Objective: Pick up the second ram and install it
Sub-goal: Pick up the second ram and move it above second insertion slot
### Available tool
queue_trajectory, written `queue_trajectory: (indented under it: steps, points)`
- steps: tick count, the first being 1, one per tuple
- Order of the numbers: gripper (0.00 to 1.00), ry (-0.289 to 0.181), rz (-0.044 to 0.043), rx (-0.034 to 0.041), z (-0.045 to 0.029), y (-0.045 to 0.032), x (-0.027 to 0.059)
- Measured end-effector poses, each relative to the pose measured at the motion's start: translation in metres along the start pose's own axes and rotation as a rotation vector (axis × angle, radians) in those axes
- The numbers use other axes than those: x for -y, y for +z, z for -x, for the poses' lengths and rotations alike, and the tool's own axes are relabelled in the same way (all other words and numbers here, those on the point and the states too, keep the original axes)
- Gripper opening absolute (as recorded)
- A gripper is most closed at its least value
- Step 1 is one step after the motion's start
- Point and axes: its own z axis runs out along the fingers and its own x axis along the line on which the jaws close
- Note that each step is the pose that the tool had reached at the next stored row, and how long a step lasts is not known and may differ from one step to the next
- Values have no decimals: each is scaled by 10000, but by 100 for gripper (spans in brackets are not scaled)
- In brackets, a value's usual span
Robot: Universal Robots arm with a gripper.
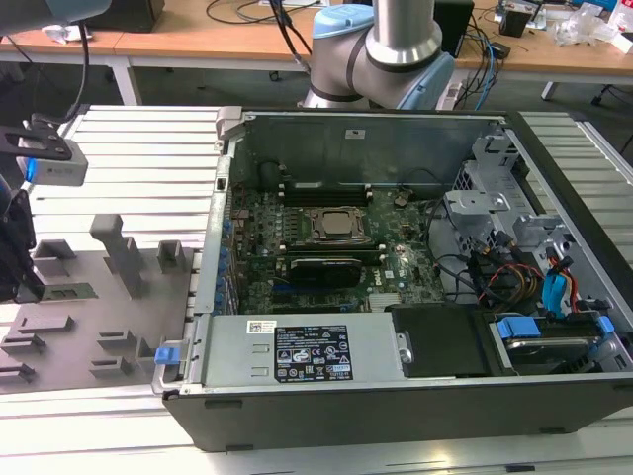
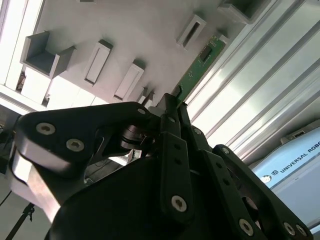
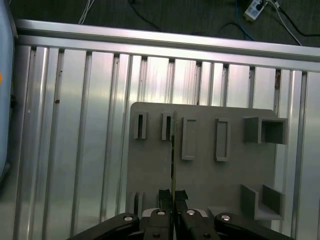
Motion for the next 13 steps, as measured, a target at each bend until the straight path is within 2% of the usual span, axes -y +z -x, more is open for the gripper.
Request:
queue_trajectory:
  steps: [9,13]
  points:
    - [14,0,-1,-1,2,-132,-3]
    - [14,0,0,-2,4,-220,-6]
